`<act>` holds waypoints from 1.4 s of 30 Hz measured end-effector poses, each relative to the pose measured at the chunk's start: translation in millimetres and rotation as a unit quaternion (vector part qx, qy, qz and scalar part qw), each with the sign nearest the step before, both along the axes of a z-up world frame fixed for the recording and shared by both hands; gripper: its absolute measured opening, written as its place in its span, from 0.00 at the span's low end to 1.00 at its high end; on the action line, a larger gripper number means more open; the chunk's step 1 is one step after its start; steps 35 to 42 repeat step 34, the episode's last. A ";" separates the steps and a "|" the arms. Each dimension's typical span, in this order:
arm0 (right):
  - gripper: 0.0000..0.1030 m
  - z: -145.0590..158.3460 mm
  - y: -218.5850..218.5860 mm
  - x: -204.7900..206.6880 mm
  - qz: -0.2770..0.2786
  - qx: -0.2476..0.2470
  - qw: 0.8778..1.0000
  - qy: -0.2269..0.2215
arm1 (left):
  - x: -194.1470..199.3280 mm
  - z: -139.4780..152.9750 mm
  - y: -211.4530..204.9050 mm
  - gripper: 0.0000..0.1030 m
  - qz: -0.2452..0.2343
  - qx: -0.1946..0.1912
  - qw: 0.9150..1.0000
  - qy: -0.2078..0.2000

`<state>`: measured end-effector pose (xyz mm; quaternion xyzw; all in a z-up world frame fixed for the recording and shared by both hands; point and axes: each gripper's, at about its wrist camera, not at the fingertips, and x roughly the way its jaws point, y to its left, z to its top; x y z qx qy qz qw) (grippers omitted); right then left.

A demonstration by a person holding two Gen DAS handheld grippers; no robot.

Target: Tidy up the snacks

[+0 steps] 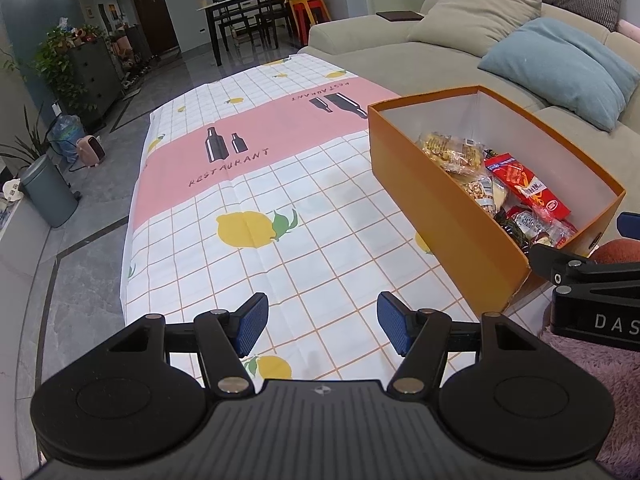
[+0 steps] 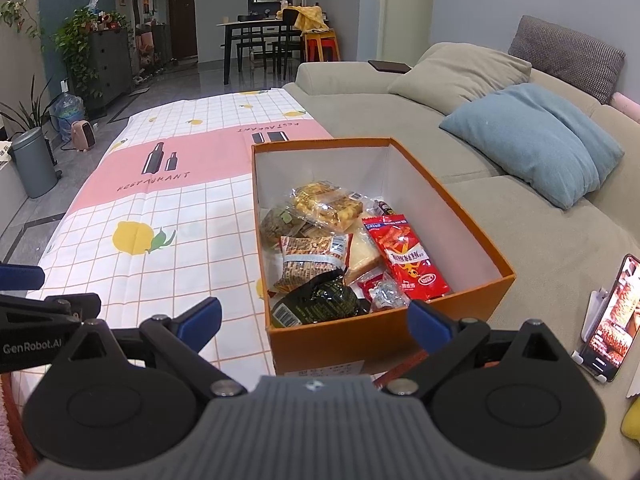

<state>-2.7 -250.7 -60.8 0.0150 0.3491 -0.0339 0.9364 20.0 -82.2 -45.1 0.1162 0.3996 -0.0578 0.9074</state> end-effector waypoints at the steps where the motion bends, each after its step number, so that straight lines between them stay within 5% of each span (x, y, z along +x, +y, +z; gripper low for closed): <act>1: 0.94 0.1 0.1 0.0 0.000 0.000 1.000 0.000 | -0.1 0.1 -0.3 0.72 0.000 0.000 1.000 0.000; 42: 0.94 2.3 -0.1 -0.1 0.007 -0.005 1.000 -0.001 | -4.6 1.6 -1.2 0.70 -0.002 -0.001 1.000 -0.004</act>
